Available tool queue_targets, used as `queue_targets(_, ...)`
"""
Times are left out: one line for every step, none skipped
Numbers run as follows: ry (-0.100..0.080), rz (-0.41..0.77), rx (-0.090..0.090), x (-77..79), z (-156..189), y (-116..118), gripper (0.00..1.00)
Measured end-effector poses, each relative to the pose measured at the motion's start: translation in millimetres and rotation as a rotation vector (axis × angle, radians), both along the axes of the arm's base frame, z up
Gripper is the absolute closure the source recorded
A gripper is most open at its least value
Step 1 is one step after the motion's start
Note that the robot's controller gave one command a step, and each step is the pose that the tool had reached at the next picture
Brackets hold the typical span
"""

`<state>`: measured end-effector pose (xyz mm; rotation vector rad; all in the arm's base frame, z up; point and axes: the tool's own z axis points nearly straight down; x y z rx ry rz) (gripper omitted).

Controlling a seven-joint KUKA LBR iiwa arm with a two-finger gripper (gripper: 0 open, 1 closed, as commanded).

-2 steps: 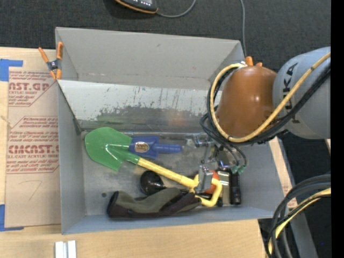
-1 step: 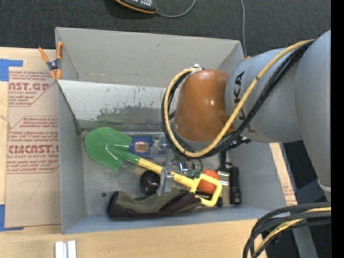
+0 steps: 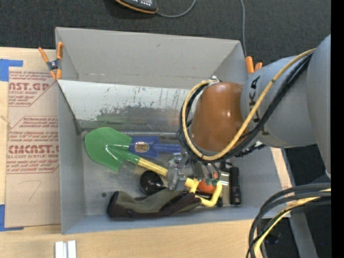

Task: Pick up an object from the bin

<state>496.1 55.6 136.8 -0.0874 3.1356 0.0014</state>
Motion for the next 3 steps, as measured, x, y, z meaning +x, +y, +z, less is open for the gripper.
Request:
queue_targets(0.000, 0.000, 0.000, 0.1, 0.1, 0.1, 1.00)
queue_targets(0.001, 0.000, 0.003, 17.8, -67.9, 65.7, 0.00)
queue_targets(-0.002, -0.003, 0.002, 18.9, -66.7, 63.9, 0.00)
